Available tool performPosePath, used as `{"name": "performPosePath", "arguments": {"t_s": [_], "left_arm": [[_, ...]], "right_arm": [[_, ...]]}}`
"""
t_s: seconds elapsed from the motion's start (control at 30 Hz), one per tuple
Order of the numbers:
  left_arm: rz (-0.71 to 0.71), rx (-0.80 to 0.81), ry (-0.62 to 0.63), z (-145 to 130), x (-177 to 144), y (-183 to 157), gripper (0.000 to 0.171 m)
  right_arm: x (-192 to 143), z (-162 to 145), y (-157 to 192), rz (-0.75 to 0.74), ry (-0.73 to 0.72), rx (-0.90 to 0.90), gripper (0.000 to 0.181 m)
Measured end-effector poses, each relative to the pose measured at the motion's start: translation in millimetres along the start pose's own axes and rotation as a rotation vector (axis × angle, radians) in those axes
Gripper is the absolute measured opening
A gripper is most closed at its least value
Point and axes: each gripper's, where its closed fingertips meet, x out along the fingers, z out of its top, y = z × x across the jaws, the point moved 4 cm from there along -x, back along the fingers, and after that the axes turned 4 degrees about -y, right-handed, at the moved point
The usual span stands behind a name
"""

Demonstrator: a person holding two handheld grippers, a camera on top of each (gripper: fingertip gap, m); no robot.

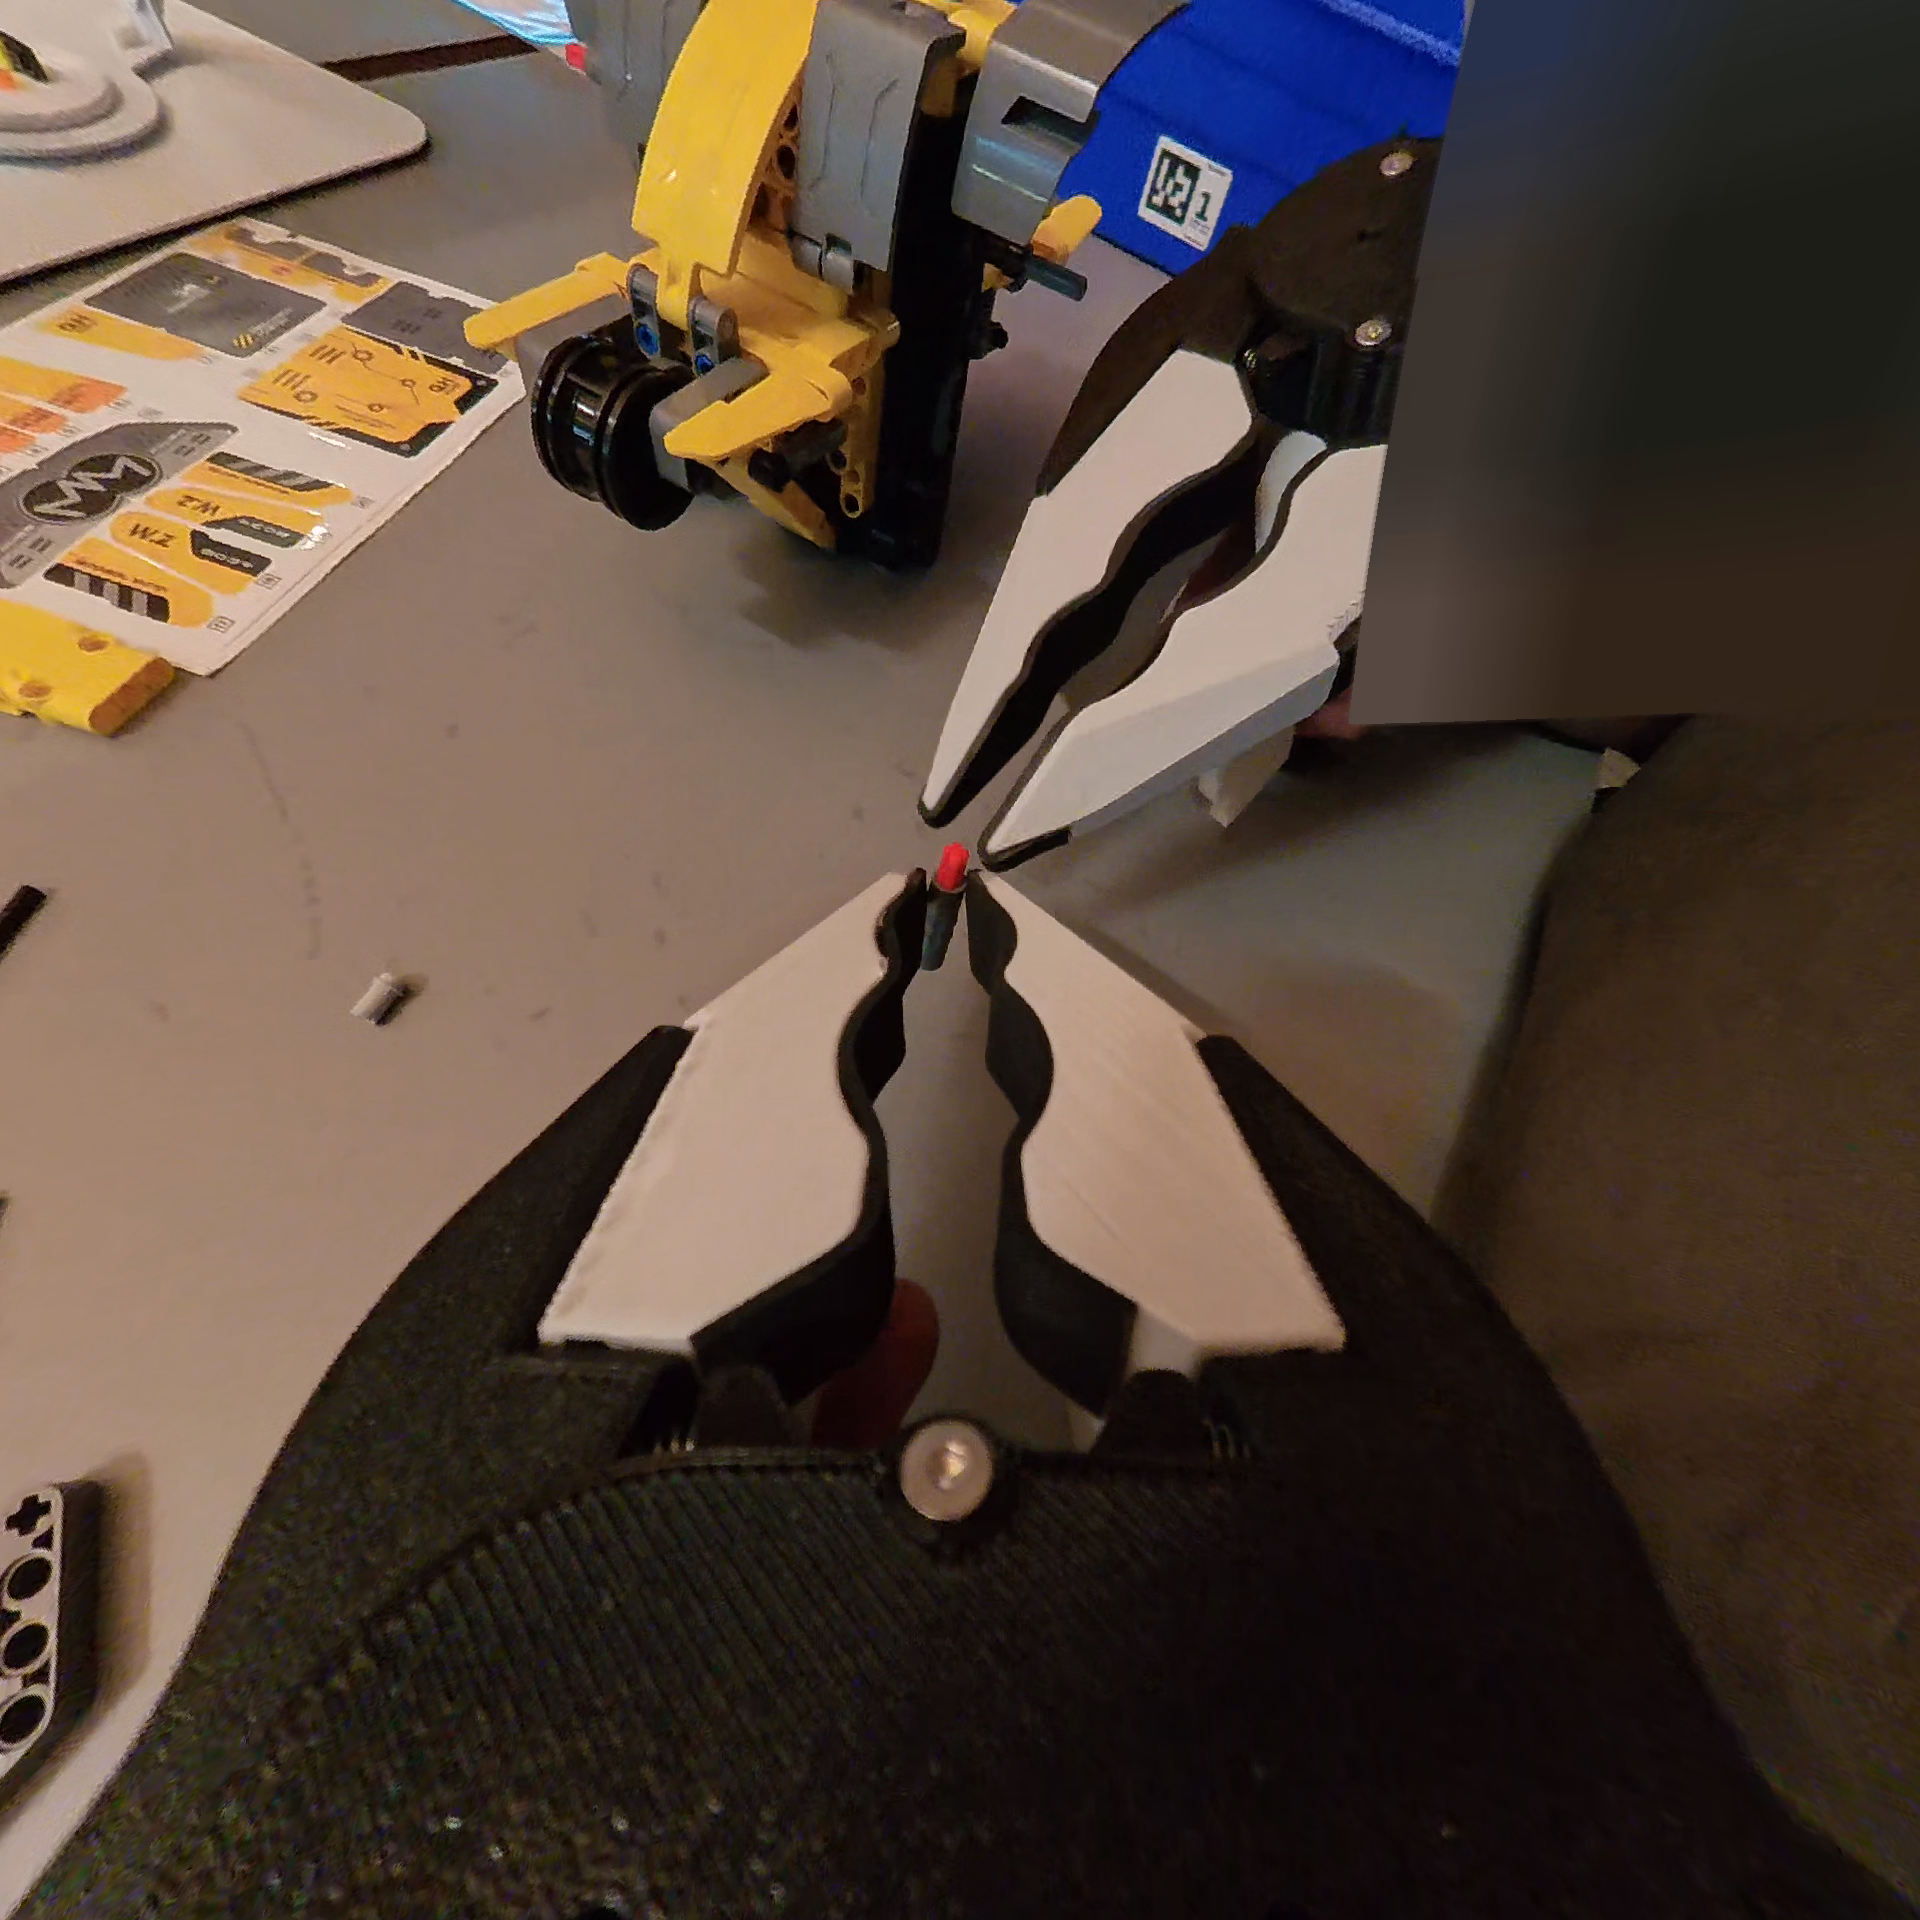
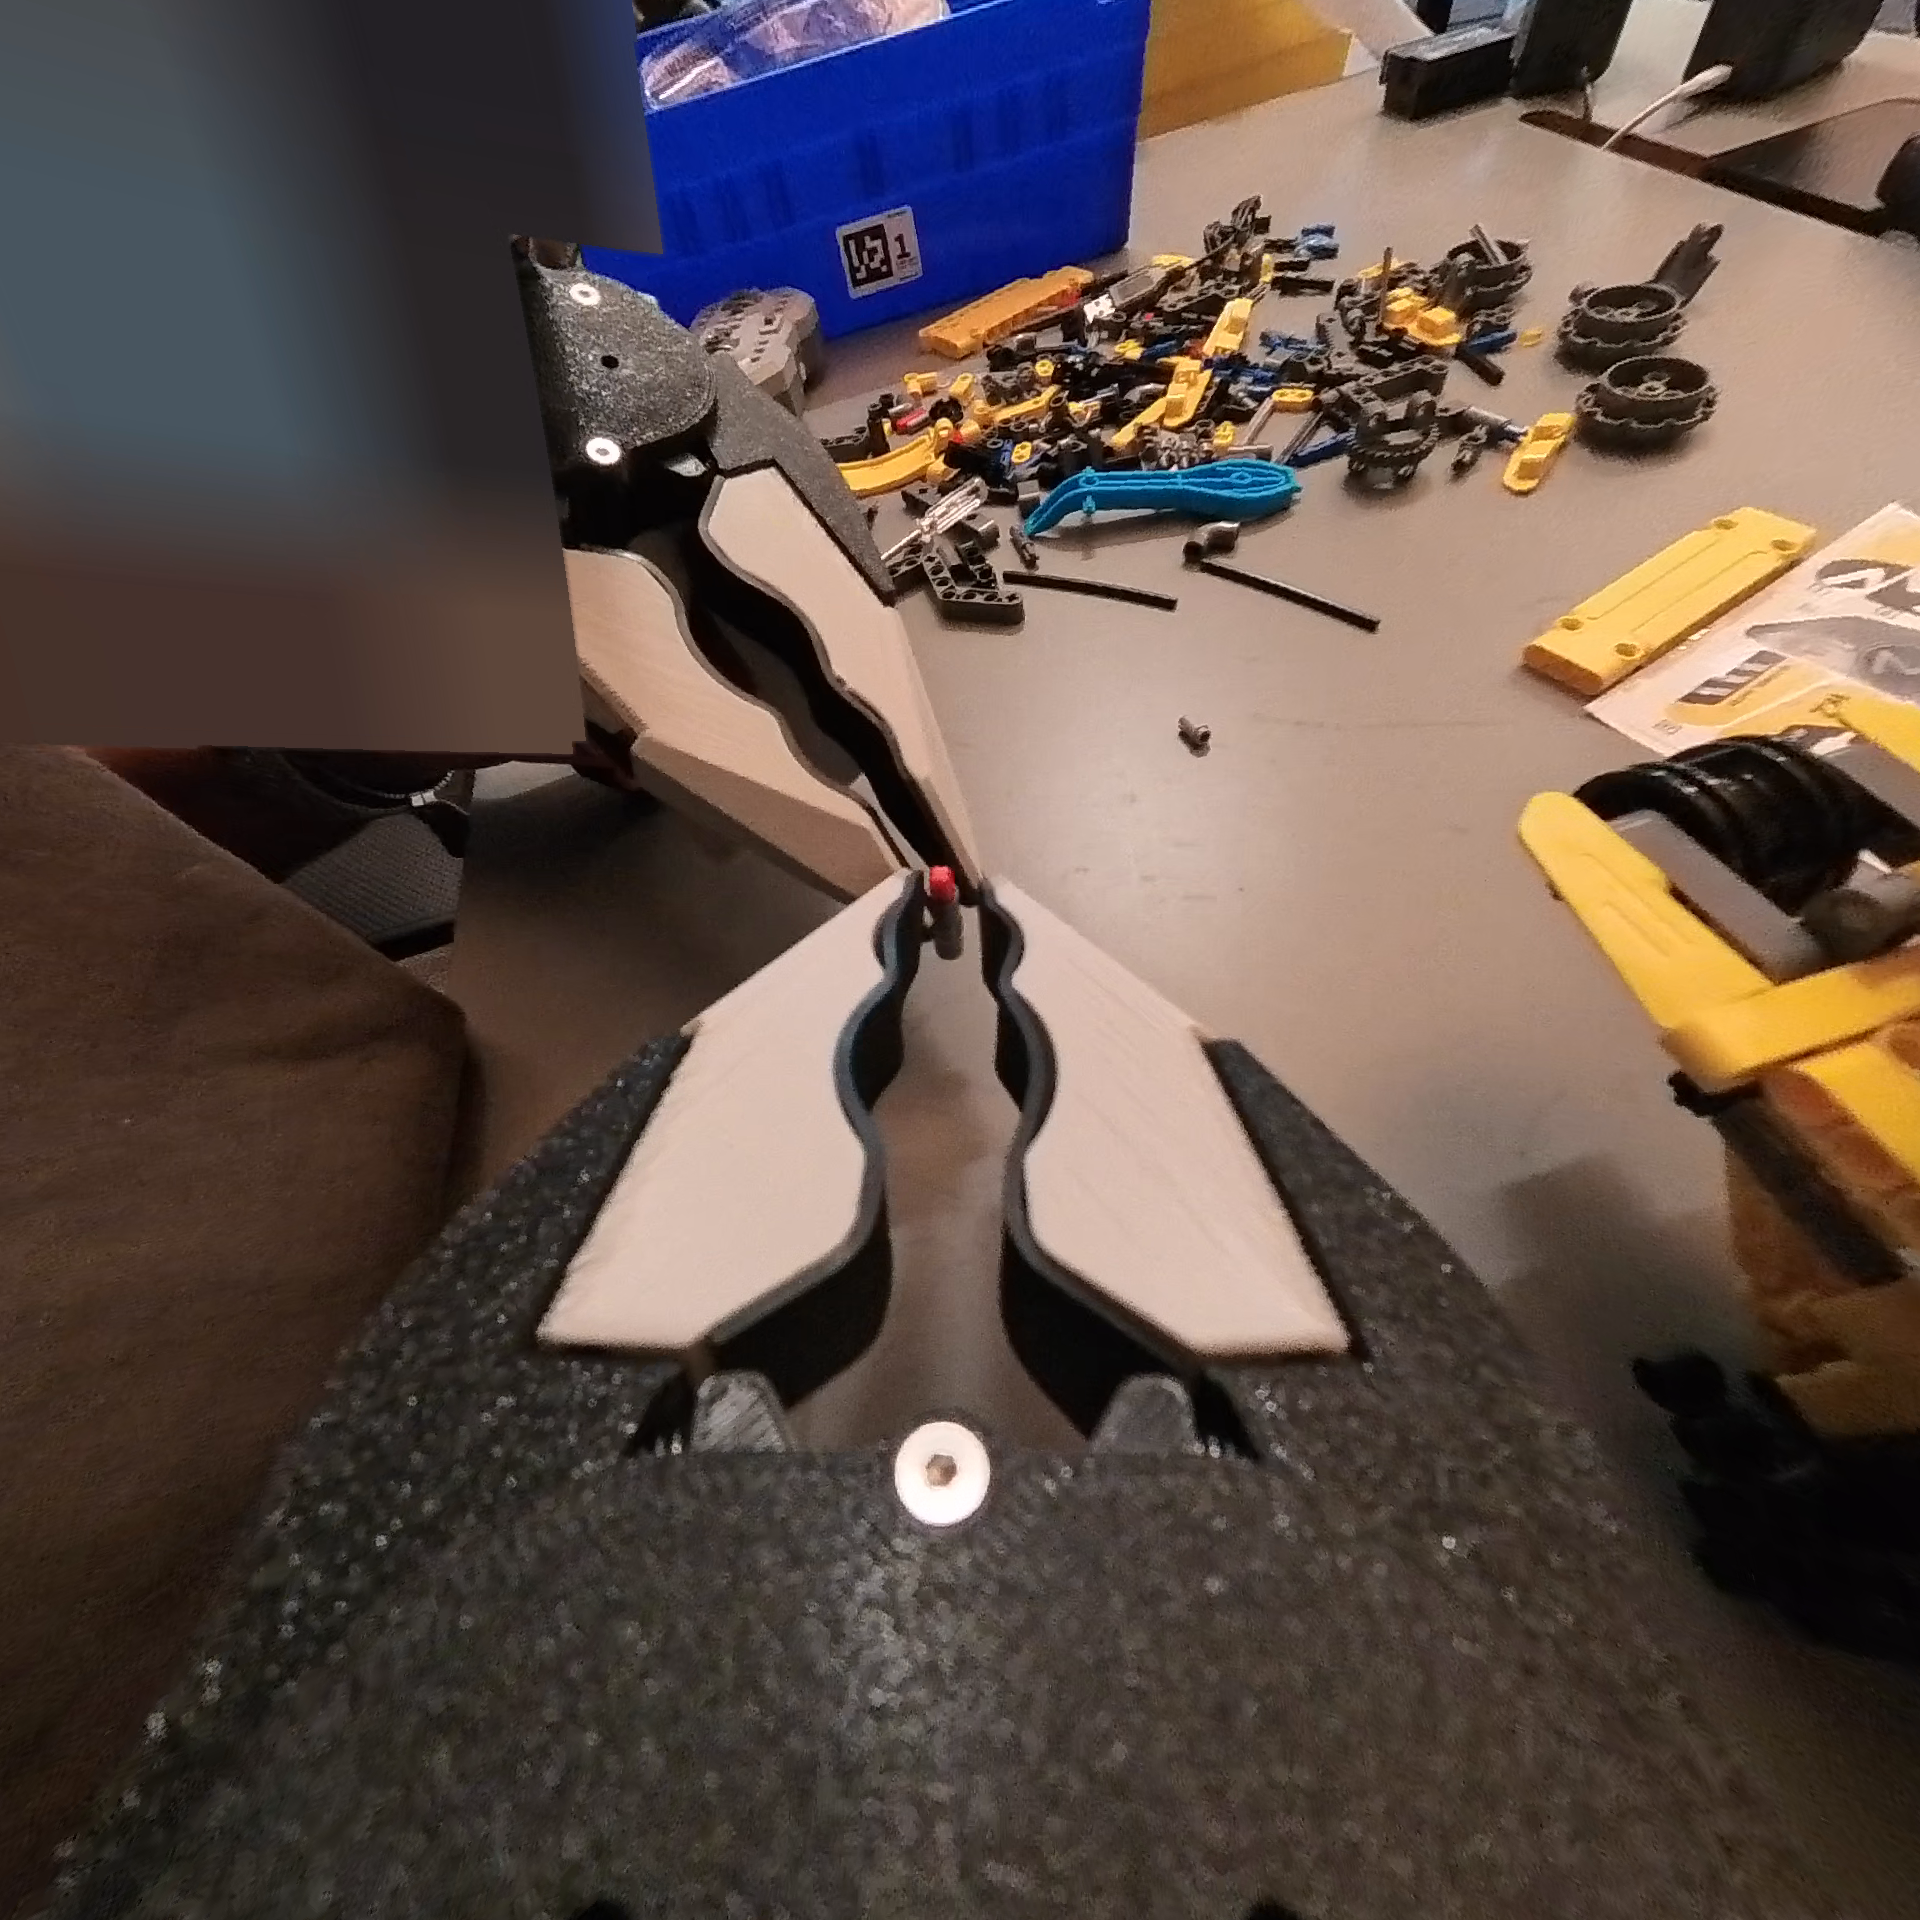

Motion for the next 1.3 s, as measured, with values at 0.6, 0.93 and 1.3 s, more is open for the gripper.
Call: {"name": "performPosePath", "arguments": {"t_s": [0.6,0.93,1.3], "left_arm": [[0.093,0.171,0.018,-1.7,1.6,-1.9,0.004],[0.131,0.268,0.031,-3.1,5.4,-5.4,0.005],[0.178,0.341,0.006,-1.7,4.3,-6.7,0.005]], "right_arm": [[2.3,-2.6,-1.7,0.07,0.016,0.125,0.006],[2.7,-3.7,-2.0,0.079,0.023,0.144,0.004],[0.6,-3.4,-4.2,0.089,0.015,0.158,0.011]]}}
